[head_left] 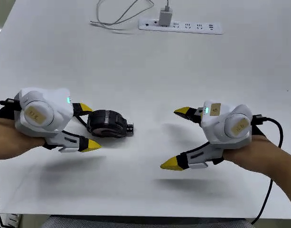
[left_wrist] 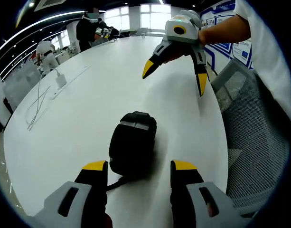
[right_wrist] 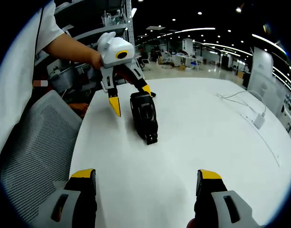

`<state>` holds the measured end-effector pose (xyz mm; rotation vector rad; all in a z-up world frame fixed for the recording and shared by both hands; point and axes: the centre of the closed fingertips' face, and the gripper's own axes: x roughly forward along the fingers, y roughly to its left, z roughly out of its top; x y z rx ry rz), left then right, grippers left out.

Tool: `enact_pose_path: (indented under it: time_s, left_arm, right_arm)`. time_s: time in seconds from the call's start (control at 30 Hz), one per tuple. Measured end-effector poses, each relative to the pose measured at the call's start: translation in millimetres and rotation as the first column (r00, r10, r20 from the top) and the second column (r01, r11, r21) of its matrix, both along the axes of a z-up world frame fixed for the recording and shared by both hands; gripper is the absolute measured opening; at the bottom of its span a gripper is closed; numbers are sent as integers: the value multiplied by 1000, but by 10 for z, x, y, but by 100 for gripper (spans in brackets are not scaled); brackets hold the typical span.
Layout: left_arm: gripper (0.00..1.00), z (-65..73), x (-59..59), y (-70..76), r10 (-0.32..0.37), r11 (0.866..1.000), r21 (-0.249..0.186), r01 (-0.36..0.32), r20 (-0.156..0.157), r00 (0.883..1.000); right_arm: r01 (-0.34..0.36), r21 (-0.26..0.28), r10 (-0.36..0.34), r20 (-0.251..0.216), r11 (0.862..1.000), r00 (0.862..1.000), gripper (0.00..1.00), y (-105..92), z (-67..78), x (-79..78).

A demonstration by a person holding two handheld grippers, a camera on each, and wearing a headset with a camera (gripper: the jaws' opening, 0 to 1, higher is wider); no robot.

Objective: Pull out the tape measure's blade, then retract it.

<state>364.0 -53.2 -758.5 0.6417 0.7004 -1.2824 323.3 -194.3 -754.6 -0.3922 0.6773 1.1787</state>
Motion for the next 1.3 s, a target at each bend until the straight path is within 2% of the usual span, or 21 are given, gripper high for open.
enact_pose_path:
  time_s: [0.1,0.23,0.63,0.97,1.3]
  left_arm:
    - [44,-24,5,3,-15,1000,15,15,-4,1000]
    - [37,-26,45,-2,-32,999,27,31,12,999]
    - [29,-58,128,-23,-66,996,54,64,36,997]
    - [27,-86,122,-30,-78,995,62,77,23,997]
    - [26,-89,124,-30,-82,994,69,80,21,996]
  right_arm:
    - [-4,0,4,-1,1000,1000,86,11,-8,10]
    - [-6,2,6,-3,1000,1000,85,23,-14,19]
    - [-10,14,10,1,1000,1000,82,67,-15,62]
    - [-26,18,25,15,1000,1000,76,143,-25,104]
    - [-41,28,40,35,999,999,67,270,-60,241]
